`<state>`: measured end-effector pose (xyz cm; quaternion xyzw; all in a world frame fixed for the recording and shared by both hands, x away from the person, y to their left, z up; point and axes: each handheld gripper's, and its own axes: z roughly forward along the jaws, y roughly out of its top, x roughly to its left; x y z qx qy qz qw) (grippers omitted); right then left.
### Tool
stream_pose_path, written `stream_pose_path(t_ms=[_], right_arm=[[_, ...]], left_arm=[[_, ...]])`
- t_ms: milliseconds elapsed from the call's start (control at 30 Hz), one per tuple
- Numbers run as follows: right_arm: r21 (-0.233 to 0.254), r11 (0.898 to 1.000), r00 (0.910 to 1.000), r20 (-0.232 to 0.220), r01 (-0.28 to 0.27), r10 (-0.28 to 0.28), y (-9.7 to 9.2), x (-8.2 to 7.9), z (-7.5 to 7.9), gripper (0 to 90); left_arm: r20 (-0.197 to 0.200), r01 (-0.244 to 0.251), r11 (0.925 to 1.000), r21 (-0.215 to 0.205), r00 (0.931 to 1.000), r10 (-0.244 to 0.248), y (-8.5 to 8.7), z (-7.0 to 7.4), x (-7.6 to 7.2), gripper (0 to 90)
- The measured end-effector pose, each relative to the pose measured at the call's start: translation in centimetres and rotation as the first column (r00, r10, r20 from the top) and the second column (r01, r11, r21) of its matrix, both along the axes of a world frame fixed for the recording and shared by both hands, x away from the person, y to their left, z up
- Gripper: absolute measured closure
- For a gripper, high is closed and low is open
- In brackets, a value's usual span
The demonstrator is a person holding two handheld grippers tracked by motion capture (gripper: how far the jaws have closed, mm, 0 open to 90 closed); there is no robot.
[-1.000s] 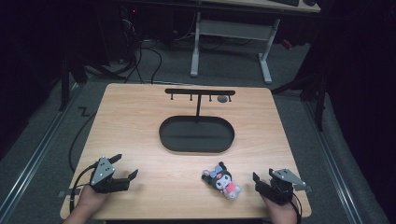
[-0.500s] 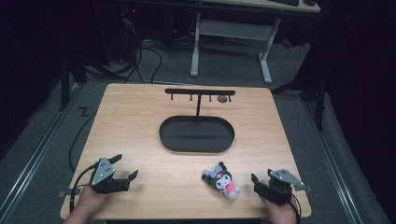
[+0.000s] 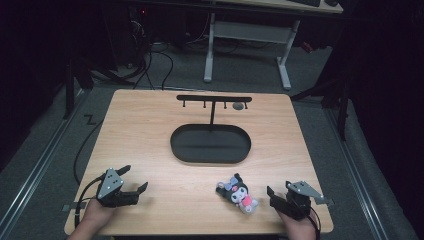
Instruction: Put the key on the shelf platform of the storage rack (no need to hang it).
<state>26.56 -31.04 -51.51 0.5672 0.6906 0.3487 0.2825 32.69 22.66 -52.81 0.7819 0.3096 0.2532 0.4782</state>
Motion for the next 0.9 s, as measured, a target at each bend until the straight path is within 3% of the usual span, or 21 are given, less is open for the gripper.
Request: stream_pose_path(t_ms=[167, 333, 733, 767, 833, 900], right_arm=[[-0.021, 1.000, 0.9999, -0.012, -0.008, 0.008, 0.3, 0.1, 0.0, 24.4], [-0.004, 1.000, 0.9999, -0.006, -0.011, 0.011, 0.4, 0.1, 0.2, 22.8], [-0.017, 1.000, 0.9977, -0.067, -0.012, 0.011, 0.6, 0.9, 0.7, 17.0], [-0.014, 1.000, 0.9972, -0.075, -0.008, 0.007, 0.6, 1.0, 0.7, 17.0], [-0.029, 0.999, 0.9911, -0.133, -0.014, 0.010, 0.7, 1.6, 1.3, 16.6], [-0.040, 0.999, 0.9885, -0.151, -0.017, 0.011, 0.7, 1.8, 1.7, 16.8]], left_arm=[[-0.001, 0.002, 1.0000, 0.002, 1.0000, -0.002, 0.0, 0.0, 0.0, 15.5], [0.002, 0.003, 1.0000, 0.004, 1.0000, -0.003, 0.0, 0.0, -0.1, 15.5], [0.005, 0.002, 1.0000, 0.005, 1.0000, -0.002, 0.0, 0.0, -0.2, 15.5], [0.010, 0.001, 1.0000, 0.000, 0.9999, -0.001, 0.1, 0.0, -0.2, 15.5], [0.010, 0.000, 1.0000, -0.003, 1.0000, 0.000, 0.1, 0.0, -0.2, 15.5], [0.009, 0.000, 1.0000, -0.003, 1.0000, 0.000, 0.1, 0.0, -0.2, 15.4]])
